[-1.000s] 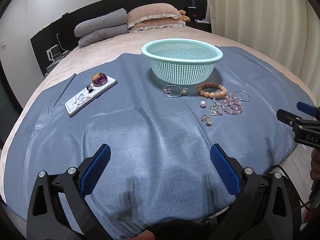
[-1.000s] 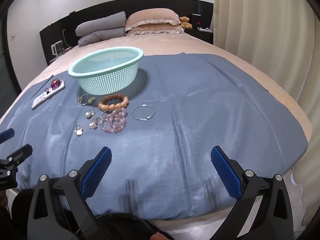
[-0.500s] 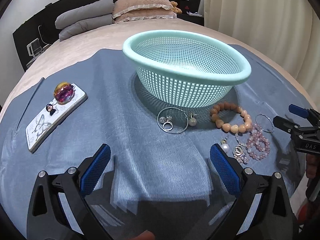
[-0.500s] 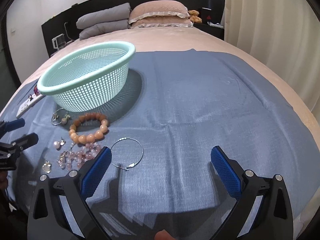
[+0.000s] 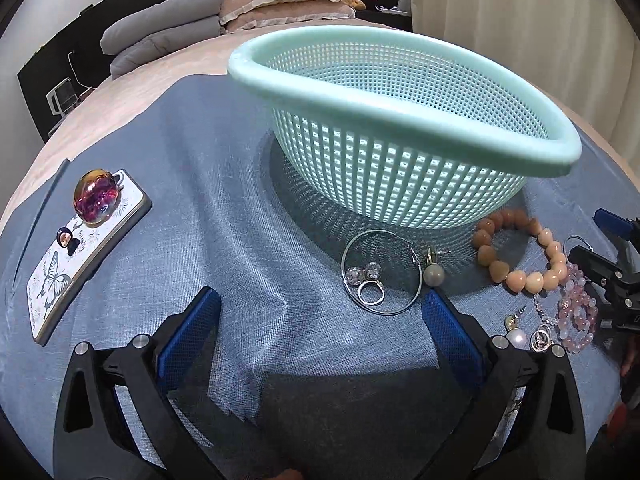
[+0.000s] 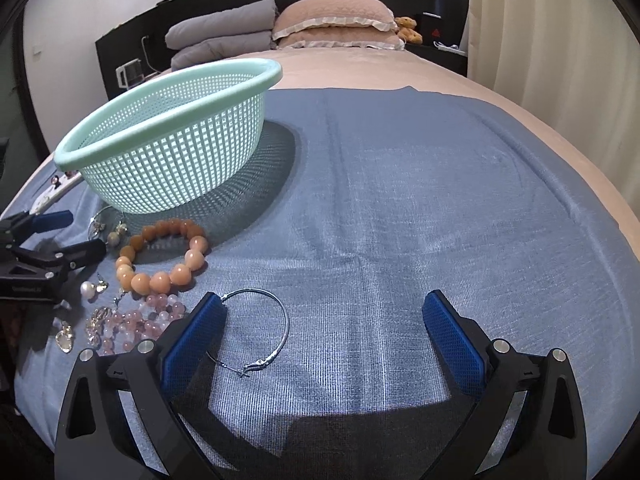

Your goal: Organize jewelry

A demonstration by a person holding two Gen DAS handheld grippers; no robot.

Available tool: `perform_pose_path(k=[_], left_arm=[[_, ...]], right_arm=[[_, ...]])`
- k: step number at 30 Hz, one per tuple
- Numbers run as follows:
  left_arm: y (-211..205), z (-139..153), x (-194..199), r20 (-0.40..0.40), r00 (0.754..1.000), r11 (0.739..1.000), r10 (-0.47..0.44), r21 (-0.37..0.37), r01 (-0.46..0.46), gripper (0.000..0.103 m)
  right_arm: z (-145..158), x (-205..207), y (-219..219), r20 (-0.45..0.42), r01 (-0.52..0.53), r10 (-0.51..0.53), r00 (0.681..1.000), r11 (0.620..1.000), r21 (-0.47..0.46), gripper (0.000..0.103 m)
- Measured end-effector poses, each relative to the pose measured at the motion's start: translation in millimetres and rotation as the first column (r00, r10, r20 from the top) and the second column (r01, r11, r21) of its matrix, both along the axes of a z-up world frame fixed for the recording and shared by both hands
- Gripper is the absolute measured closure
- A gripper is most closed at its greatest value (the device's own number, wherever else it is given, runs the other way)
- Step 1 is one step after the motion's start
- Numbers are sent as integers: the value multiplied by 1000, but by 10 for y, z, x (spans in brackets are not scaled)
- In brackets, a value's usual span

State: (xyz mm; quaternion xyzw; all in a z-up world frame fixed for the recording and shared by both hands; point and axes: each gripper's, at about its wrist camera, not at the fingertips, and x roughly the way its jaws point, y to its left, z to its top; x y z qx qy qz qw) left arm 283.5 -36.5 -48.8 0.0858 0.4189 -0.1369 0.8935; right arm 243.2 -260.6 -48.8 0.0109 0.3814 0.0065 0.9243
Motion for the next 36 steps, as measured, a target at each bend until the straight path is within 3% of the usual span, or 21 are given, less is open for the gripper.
perform_pose_path(k=[6, 8, 10, 11, 16, 19, 22, 25, 36], left_arm=[[-29, 51, 4, 7, 1000, 1000, 2, 18, -2, 4], [-32, 72, 40, -1, 1000, 1000, 3, 11, -3, 5], [-73, 103, 40, 13, 1000, 1000, 1, 28, -2, 12], [-92, 117, 32, 22, 1000, 999, -4, 39, 4, 17], [-112, 160, 47, 41, 999, 998, -11, 57, 9, 38], [-52, 188, 49, 60, 998, 996, 5, 84, -10, 67], [17, 173, 57, 64, 998, 994, 11, 108, -18, 81], [99, 187, 97, 44, 999, 997, 12, 72, -15, 84], [158, 290, 99, 28, 1000, 1000, 6, 10, -6, 99]], right_arm=[[-1, -51, 46, 5, -7, 7, 1000, 999, -38, 8], [7, -62, 69, 6, -29, 29, 1000, 999, -37, 16], [18, -107, 115, 16, -60, 61, 998, 997, -52, 35], [24, -119, 135, 18, -68, 69, 997, 996, -60, 39], [51, -180, 117, 42, -55, 58, 997, 996, -77, 76], [77, -206, 74, 49, -58, 61, 997, 997, -58, 89], [106, -178, 45, 46, -64, 66, 997, 997, -48, 94], [142, -173, -16, 42, -67, 67, 997, 998, -6, 99], [244, -249, -125, 52, -78, 75, 996, 996, 43, 101]])
